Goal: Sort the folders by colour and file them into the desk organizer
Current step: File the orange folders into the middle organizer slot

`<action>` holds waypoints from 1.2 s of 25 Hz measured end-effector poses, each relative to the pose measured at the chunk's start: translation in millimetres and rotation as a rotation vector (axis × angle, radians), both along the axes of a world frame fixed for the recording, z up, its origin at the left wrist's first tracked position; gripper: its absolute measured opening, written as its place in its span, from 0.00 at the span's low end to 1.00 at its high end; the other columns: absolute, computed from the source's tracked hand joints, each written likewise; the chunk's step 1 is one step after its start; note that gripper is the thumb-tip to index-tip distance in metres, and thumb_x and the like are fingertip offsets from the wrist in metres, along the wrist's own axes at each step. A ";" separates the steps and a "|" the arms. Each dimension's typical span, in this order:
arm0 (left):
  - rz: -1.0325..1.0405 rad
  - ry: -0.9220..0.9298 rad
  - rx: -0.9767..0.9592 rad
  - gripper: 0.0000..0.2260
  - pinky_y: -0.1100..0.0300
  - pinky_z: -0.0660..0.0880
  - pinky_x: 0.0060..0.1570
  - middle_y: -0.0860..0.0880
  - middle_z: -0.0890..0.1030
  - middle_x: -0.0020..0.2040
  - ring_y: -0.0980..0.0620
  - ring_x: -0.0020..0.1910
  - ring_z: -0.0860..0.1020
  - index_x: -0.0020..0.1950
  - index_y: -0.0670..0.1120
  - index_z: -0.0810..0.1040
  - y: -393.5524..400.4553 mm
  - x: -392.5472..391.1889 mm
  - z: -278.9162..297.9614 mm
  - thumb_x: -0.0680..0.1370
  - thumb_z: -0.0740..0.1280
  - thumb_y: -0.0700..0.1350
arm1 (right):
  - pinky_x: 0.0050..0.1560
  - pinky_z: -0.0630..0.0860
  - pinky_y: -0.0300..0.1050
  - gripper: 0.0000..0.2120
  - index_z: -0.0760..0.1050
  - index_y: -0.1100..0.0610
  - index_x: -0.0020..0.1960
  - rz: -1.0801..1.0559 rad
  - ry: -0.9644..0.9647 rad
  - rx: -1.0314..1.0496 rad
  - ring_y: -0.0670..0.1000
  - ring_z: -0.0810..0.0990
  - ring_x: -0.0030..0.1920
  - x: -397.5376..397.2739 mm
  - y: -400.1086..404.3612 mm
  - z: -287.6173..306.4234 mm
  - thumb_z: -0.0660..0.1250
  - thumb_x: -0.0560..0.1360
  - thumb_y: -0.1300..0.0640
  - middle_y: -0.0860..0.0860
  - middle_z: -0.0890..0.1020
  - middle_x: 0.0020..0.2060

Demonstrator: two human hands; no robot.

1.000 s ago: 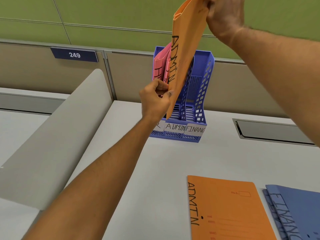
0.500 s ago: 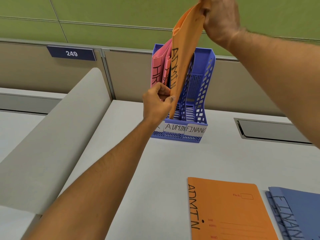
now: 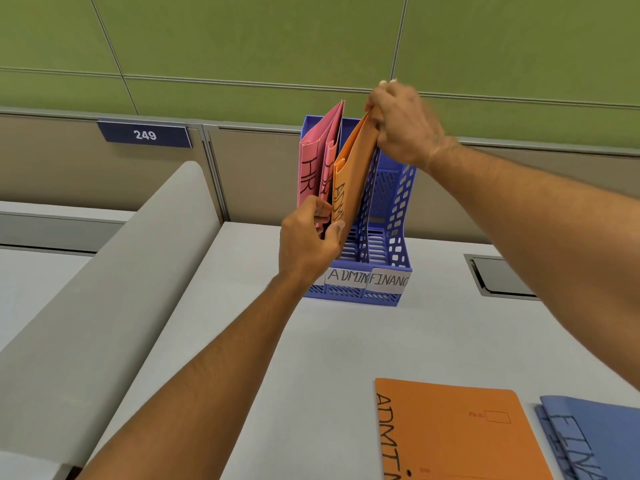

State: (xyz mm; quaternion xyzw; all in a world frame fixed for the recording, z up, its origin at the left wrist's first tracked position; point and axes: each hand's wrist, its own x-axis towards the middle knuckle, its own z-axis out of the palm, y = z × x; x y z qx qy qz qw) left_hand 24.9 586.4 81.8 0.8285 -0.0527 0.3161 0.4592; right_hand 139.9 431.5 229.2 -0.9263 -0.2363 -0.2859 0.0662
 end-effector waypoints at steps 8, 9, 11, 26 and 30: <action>0.084 0.036 0.363 0.28 0.53 0.77 0.51 0.45 0.75 0.63 0.46 0.60 0.75 0.69 0.45 0.69 -1.5 -14.0 1.0 0.71 0.71 0.50 | 0.71 0.64 0.62 0.24 0.66 0.54 0.70 -0.022 0.140 -0.064 0.59 0.62 0.74 -25.1 -9.4 -20.7 0.66 0.75 0.53 0.58 0.64 0.74; 0.081 0.044 0.400 0.30 0.52 0.76 0.53 0.44 0.74 0.64 0.46 0.61 0.73 0.71 0.45 0.67 -1.8 -15.3 1.7 0.71 0.70 0.51 | 0.71 0.64 0.62 0.26 0.65 0.54 0.71 -0.021 0.143 -0.055 0.59 0.62 0.74 -29.7 -11.2 -22.7 0.66 0.75 0.51 0.59 0.64 0.73; 0.084 0.055 0.481 0.33 0.50 0.73 0.57 0.44 0.72 0.66 0.46 0.64 0.71 0.73 0.45 0.65 -2.6 -18.0 4.4 0.71 0.69 0.54 | 0.71 0.64 0.63 0.30 0.62 0.54 0.73 -0.040 0.145 -0.053 0.59 0.60 0.75 -39.2 -14.7 -27.6 0.65 0.74 0.48 0.59 0.63 0.74; 0.126 0.206 0.796 0.48 0.47 0.37 0.74 0.42 0.42 0.79 0.44 0.78 0.40 0.79 0.46 0.41 -14.1 -88.3 -2.9 0.70 0.55 0.71 | 0.77 0.48 0.59 0.43 0.48 0.54 0.79 -0.206 0.201 -0.011 0.58 0.49 0.78 -167.3 -46.4 -101.8 0.57 0.73 0.32 0.58 0.52 0.78; 0.114 0.258 0.808 0.47 0.47 0.35 0.74 0.43 0.40 0.79 0.44 0.77 0.37 0.79 0.47 0.39 -24.3 -118.4 -14.8 0.69 0.53 0.72 | 0.77 0.45 0.59 0.45 0.45 0.54 0.79 -0.218 0.254 0.011 0.58 0.47 0.78 -202.9 -65.0 -122.5 0.56 0.73 0.30 0.58 0.49 0.79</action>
